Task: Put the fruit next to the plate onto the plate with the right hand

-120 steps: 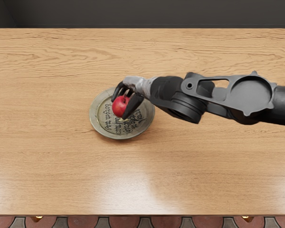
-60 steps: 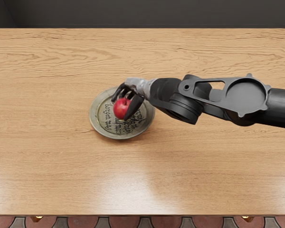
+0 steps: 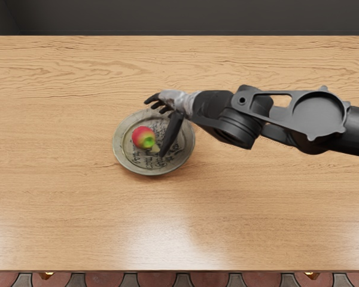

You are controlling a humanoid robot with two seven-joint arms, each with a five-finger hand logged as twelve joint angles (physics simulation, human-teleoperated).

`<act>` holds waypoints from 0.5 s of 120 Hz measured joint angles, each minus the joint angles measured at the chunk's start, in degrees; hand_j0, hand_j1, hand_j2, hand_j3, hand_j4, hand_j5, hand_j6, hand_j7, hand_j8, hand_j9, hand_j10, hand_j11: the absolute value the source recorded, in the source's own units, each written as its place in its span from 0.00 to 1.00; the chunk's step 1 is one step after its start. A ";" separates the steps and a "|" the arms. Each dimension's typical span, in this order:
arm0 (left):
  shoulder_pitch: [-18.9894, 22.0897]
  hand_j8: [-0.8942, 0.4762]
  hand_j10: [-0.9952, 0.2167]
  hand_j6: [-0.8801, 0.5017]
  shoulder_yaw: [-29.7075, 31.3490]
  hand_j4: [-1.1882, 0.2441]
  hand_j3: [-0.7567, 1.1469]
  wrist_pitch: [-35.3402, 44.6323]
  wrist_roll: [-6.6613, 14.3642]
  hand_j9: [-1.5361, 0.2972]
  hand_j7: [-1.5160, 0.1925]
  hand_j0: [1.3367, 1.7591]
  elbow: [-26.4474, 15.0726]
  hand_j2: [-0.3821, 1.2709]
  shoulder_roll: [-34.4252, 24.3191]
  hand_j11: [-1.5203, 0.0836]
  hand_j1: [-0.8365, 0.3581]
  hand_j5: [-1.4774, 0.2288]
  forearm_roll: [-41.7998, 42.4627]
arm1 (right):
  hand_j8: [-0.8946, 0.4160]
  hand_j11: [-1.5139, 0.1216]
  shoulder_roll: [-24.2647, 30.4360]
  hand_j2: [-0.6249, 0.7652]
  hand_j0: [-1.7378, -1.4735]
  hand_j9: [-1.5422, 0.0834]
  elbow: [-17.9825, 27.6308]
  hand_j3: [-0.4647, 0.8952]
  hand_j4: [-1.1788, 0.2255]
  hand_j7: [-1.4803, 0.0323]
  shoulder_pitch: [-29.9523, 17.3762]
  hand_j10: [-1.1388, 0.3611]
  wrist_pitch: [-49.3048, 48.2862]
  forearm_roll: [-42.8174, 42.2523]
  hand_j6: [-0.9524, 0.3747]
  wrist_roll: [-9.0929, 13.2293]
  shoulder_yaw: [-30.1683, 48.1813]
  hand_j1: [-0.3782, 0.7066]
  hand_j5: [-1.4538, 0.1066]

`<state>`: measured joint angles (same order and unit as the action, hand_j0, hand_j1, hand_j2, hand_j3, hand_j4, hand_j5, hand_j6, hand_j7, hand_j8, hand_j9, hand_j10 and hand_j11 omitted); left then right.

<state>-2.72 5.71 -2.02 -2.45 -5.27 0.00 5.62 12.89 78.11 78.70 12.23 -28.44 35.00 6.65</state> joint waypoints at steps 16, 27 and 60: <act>0.02 0.48 0.63 0.47 0.00 0.67 0.40 0.00 -0.01 0.67 0.71 0.76 0.00 0.26 0.00 0.76 0.76 0.69 0.00 | 0.62 0.86 2.88 0.44 0.30 0.88 0.72 0.34 0.78 0.90 -5.50 0.70 -8.03 0.93 0.66 0.00 11.61 0.12 0.86; 0.00 0.48 0.63 0.47 0.00 0.67 0.40 0.00 0.01 0.67 0.71 0.76 0.00 0.26 0.00 0.76 0.76 0.69 0.00 | 0.63 0.87 5.59 0.44 0.30 0.89 0.88 0.34 0.79 0.92 -10.23 0.71 -15.52 4.60 0.67 0.00 19.92 0.10 0.87; 0.00 0.48 0.63 0.47 -0.01 0.67 0.40 0.00 0.00 0.67 0.71 0.76 0.00 0.26 0.00 0.76 0.76 0.69 0.00 | 0.65 0.89 21.38 0.44 0.30 0.91 1.39 0.34 0.81 0.94 -19.52 0.73 -37.14 26.63 0.68 0.00 31.60 0.08 0.89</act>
<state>-2.72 5.71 -2.02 -2.45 -5.27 0.00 5.63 34.27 79.50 59.19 -24.91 -1.80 35.00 38.25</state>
